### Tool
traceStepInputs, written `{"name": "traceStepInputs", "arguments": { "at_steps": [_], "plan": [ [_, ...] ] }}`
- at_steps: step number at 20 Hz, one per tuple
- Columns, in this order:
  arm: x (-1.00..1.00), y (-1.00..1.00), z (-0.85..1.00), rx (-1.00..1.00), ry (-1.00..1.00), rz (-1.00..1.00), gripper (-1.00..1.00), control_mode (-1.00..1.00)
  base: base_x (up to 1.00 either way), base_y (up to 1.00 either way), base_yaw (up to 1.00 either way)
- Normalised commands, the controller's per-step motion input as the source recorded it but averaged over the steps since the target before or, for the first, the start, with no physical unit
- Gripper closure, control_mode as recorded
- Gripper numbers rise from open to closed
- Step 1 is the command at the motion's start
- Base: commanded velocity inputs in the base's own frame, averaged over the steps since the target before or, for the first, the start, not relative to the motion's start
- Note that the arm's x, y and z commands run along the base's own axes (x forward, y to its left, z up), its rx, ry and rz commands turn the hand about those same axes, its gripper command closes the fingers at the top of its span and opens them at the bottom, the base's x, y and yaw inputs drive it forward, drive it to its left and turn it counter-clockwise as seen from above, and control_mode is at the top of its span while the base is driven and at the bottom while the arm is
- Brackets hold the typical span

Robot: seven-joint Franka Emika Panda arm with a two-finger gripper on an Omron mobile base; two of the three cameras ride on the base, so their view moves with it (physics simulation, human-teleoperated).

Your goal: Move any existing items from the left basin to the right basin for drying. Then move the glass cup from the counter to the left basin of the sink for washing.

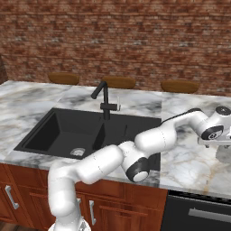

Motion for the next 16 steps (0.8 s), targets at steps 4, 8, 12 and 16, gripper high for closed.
{"name": "traceStepInputs", "arguments": {
  "at_steps": [4,8,12,16],
  "plan": [
    [0.01,-0.02,-0.09,0.00,0.06,0.06,1.00,-1.00,0.00,0.00,0.00],
    [0.00,-0.02,-0.03,0.00,0.04,0.05,1.00,-1.00,0.00,0.00,0.00],
    [0.00,-0.08,0.00,0.00,0.02,0.05,1.00,-1.00,0.00,0.00,0.00],
    [0.00,-0.05,0.00,0.00,0.00,0.03,1.00,-1.00,0.00,0.00,0.00]
  ]
}}
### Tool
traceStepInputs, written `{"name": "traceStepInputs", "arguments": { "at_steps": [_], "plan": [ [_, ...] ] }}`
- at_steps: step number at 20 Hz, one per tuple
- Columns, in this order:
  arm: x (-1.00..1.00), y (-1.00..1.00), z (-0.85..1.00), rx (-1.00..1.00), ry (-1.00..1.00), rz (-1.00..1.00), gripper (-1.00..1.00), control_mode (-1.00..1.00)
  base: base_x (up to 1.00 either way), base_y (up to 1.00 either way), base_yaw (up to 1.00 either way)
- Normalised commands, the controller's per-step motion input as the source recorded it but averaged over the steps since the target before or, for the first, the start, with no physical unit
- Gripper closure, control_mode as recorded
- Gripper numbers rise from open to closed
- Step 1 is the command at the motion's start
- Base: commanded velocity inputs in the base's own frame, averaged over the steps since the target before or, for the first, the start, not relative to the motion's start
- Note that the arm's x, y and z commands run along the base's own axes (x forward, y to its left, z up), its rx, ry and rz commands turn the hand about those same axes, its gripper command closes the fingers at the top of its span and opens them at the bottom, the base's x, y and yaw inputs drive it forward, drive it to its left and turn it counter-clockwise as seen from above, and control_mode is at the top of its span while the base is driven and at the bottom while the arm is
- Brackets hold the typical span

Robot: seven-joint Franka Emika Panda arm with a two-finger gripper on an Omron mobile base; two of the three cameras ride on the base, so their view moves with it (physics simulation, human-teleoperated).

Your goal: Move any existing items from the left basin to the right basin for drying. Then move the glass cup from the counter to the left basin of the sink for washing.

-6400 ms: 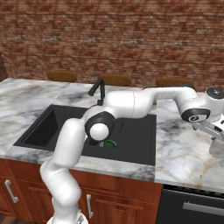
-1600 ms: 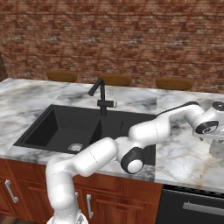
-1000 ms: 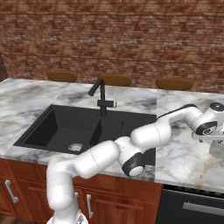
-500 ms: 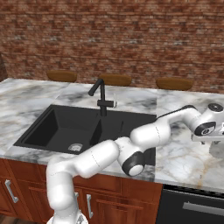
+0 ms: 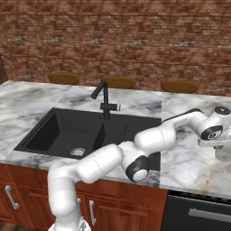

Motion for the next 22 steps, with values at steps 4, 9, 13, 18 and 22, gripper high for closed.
{"name": "traceStepInputs", "arguments": {
  "at_steps": [4,9,13,18,22],
  "plan": [
    [0.00,0.00,0.04,0.00,0.00,0.01,1.00,-1.00,0.00,0.00,0.00],
    [-0.01,0.00,0.37,0.00,0.00,0.00,1.00,-1.00,0.00,0.00,0.00],
    [-0.02,0.06,0.61,0.00,-0.02,0.00,1.00,-1.00,0.00,0.00,0.00],
    [-0.01,0.23,0.68,0.00,-0.01,0.00,1.00,-1.00,0.00,0.00,0.00],
    [-0.12,0.37,0.50,0.00,0.00,0.00,1.00,-1.00,0.00,0.00,0.00]
  ]
}}
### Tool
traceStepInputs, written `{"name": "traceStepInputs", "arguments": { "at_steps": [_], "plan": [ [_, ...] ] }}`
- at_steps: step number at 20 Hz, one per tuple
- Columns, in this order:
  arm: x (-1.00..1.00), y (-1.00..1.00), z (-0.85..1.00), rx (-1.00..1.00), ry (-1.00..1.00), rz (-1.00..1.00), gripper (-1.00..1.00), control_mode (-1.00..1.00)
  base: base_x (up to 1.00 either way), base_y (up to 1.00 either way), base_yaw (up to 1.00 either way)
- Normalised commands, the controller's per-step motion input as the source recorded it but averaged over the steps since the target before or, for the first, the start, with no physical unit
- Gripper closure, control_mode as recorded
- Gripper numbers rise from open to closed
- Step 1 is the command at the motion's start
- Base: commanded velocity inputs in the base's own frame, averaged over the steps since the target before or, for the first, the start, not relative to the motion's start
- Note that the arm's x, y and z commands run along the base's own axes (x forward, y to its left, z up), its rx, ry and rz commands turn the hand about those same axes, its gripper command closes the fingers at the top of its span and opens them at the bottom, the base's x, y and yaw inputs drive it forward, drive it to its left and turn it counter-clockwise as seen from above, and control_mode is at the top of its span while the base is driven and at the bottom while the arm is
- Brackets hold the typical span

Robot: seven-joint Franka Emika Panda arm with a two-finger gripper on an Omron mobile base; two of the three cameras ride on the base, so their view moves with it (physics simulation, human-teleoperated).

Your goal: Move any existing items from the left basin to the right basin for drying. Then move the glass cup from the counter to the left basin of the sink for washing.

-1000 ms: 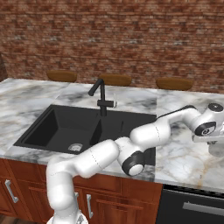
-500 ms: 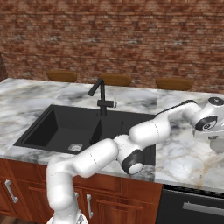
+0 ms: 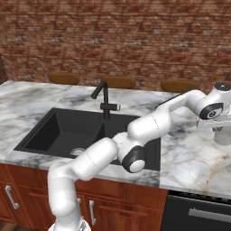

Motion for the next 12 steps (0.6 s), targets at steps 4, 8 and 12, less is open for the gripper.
{"name": "traceStepInputs", "arguments": {
  "at_steps": [4,8,12],
  "plan": [
    [-0.29,0.47,0.31,0.00,0.04,0.00,1.00,-1.00,0.00,0.00,0.00],
    [-0.43,0.54,0.19,0.00,0.11,0.00,1.00,-1.00,0.00,0.00,0.00],
    [-0.52,0.58,0.10,0.00,0.09,0.00,1.00,-1.00,0.00,0.00,0.00]
  ]
}}
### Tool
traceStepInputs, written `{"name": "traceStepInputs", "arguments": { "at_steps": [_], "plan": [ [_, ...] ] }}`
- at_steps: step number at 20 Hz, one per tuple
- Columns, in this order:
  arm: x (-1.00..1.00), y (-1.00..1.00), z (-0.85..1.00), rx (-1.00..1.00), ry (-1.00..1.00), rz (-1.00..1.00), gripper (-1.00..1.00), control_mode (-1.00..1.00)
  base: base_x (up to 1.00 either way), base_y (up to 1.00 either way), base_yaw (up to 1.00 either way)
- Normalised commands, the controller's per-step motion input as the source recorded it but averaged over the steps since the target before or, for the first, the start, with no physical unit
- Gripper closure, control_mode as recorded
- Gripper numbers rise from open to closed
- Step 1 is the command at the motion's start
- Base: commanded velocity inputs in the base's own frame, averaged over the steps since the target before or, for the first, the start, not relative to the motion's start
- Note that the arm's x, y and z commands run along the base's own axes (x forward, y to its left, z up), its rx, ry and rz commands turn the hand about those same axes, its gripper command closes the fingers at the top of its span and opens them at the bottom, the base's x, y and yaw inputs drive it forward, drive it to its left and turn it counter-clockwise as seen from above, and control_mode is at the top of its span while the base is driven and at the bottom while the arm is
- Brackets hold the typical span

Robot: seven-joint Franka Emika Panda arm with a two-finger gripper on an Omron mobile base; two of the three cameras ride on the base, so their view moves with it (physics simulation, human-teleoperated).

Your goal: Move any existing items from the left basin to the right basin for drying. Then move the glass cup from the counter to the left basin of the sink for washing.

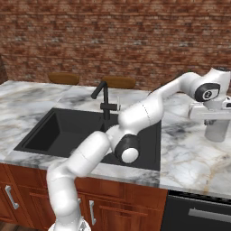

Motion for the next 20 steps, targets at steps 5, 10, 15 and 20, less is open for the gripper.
{"name": "traceStepInputs", "arguments": {
  "at_steps": [5,10,15,20],
  "plan": [
    [-0.44,0.65,0.15,0.00,0.09,0.00,1.00,-1.00,0.00,0.00,0.00],
    [-0.45,0.70,0.06,-0.01,0.03,-0.02,1.00,-1.00,0.00,0.00,0.00],
    [-0.53,0.77,0.00,-0.02,0.00,-0.04,1.00,-1.00,0.00,0.00,0.00],
    [-0.50,0.84,0.00,-0.04,-0.01,-0.06,1.00,-1.00,0.00,0.00,0.00]
  ]
}}
